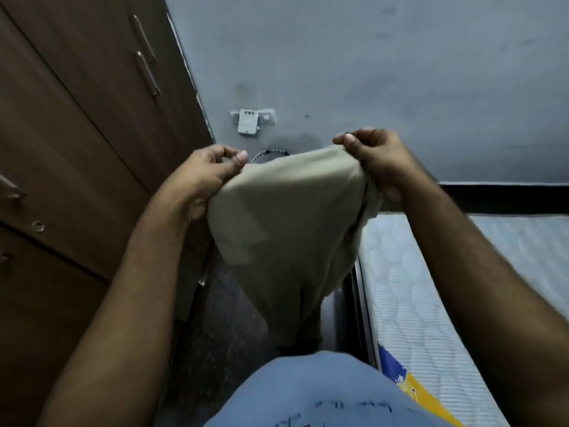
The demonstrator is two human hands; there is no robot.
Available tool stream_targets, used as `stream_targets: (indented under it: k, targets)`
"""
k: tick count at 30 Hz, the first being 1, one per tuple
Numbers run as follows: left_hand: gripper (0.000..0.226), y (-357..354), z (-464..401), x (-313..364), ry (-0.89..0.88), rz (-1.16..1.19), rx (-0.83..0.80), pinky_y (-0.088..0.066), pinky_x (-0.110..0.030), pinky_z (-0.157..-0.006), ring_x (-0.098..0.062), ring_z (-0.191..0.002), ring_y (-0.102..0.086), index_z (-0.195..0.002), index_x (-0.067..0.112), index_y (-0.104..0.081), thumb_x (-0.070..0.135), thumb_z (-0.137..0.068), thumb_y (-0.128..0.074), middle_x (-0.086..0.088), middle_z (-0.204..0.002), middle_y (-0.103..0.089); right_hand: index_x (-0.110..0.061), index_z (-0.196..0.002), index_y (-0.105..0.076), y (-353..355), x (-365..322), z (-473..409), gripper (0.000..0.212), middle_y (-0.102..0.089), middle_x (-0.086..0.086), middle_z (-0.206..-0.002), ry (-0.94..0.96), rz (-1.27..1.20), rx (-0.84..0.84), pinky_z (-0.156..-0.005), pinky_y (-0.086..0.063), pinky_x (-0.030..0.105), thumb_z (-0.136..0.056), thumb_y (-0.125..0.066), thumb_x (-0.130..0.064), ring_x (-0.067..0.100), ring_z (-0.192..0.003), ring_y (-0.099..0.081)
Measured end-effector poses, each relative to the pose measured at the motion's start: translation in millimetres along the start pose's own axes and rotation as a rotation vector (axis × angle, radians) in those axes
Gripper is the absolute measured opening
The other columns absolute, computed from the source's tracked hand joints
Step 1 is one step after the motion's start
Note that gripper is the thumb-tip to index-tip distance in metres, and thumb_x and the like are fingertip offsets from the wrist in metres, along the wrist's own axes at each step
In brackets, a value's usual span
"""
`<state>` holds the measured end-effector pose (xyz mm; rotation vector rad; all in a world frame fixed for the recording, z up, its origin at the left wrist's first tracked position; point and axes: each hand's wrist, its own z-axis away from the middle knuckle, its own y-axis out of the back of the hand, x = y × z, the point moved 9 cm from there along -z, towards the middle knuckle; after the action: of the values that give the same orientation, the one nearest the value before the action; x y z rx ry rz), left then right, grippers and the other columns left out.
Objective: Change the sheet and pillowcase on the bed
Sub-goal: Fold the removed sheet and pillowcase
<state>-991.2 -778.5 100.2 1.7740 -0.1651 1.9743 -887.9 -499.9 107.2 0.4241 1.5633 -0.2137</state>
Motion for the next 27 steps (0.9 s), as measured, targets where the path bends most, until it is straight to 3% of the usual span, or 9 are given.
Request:
stream_targets:
  k: [3, 6, 10, 13, 16, 19, 23, 25, 27]
  targets:
    - [0.060, -20.8, 10.4, -23.8, 0.202, -0.168, -0.301, -0.057, -0.026, -0.067, -0.023, -0.094, -0.066, -0.112, 0.013, -0.073, 0.062, -0.078, -0.067, -0.020, -0.112, -0.072, -0.011, -0.108, -0.073, -1.5, 25.2, -3.6, 0.017, -0.074, 0.007, -0.107, -0.156, 0.174, -0.068, -0.081, -0.054, 0.025, -0.100, -0.061, -0.019, 0.013, -0.094, -0.066]
    - [0.083, -36.5, 28.6, -56.5, 0.296, -0.245, -0.612, -0.060, -0.026, -0.065, -0.014, -0.091, -0.073, -0.118, 0.016, -0.067, 0.059, -0.051, -0.091, -0.004, -0.107, -0.076, -0.011, -0.115, -0.071, -12.3, 47.2, 6.6, 0.026, -0.068, 0.008, -0.107, -0.283, 0.053, -0.221, -0.082, -0.046, 0.039, -0.094, -0.069, -0.027, 0.022, -0.092, -0.056]
    - [0.112, -24.4, 54.0, -95.1, 0.501, -0.585, -0.814, -0.061, -0.050, -0.084, -0.031, -0.107, -0.070, -0.130, 0.013, -0.057, 0.038, -0.032, -0.104, -0.012, -0.121, -0.071, -0.006, -0.138, -0.055, -42.2, 59.2, 31.0, 0.074, -0.062, -0.001, -0.119, -0.175, 0.142, -0.455, -0.088, -0.048, 0.015, -0.073, -0.083, -0.026, 0.005, -0.102, -0.060]
    - [0.080, -10.6, 48.0, -88.0, 0.341, -0.863, -0.713, -0.060, -0.032, -0.083, -0.013, -0.099, -0.069, -0.125, 0.017, -0.060, 0.032, -0.056, -0.097, -0.001, -0.111, -0.071, -0.011, -0.131, -0.060, -66.6, 82.2, 59.5, 0.068, -0.068, -0.002, -0.119, -0.172, 0.439, -0.721, -0.092, -0.050, 0.017, -0.070, -0.089, -0.018, 0.003, -0.101, -0.062]
    - [0.039, -8.9, 40.2, -63.8, 0.081, -0.388, -0.407, -0.050, -0.013, -0.058, 0.003, -0.068, -0.058, -0.115, 0.009, -0.052, 0.008, -0.084, -0.076, 0.006, -0.083, -0.063, -0.018, -0.098, -0.066, -69.7, 95.0, 65.2, 0.021, -0.070, 0.000, -0.089, -0.117, 0.862, -0.826, -0.075, -0.049, 0.031, -0.084, -0.080, -0.024, 0.012, -0.082, -0.061]
    - [0.027, -11.1, 50.1, -70.0, -0.039, -0.058, -0.181, -0.041, -0.012, -0.051, 0.003, -0.058, -0.047, -0.114, 0.010, -0.042, 0.005, -0.096, -0.062, 0.011, -0.068, -0.055, -0.019, -0.085, -0.063, -52.5, 93.9, 40.2, 0.016, -0.062, -0.001, -0.078, -0.077, 1.091, -0.570, -0.067, -0.040, 0.031, -0.093, -0.068, -0.032, 0.022, -0.082, -0.059]
    - [0.014, -26.1, 57.3, -98.9, 0.016, 0.041, -0.008, -0.042, -0.017, -0.063, 0.002, -0.073, -0.051, -0.105, 0.017, -0.048, 0.005, -0.102, -0.054, 0.004, -0.089, -0.056, -0.016, -0.089, -0.067, -47.0, 117.3, 28.2, 0.011, -0.065, 0.001, -0.080, -0.113, 0.774, -0.313, -0.068, -0.039, 0.029, -0.096, -0.064, -0.024, 0.015, -0.078, -0.056]
    - [0.012, -25.5, 58.3, -118.7, 0.164, 0.089, 0.051, -0.044, -0.022, -0.064, -0.007, -0.078, -0.051, -0.097, 0.021, -0.052, 0.010, -0.102, -0.056, -0.003, -0.092, -0.058, -0.018, -0.088, -0.067, -46.0, 133.9, 33.9, 0.007, -0.066, 0.000, -0.079, -0.175, 0.447, -0.221, -0.070, -0.045, 0.029, -0.094, -0.067, -0.015, 0.012, -0.078, -0.057]
    - [0.018, -32.5, 70.0, -140.6, 0.381, 0.077, -0.060, -0.049, -0.023, -0.058, -0.010, -0.075, -0.056, -0.098, 0.018, -0.055, 0.033, -0.095, -0.065, -0.009, -0.094, -0.061, -0.017, -0.095, -0.070, -41.1, 149.2, 41.4, 0.010, -0.070, 0.004, -0.086, -0.227, 0.200, -0.134, -0.075, -0.051, 0.029, -0.089, -0.073, -0.009, 0.012, -0.081, -0.061]
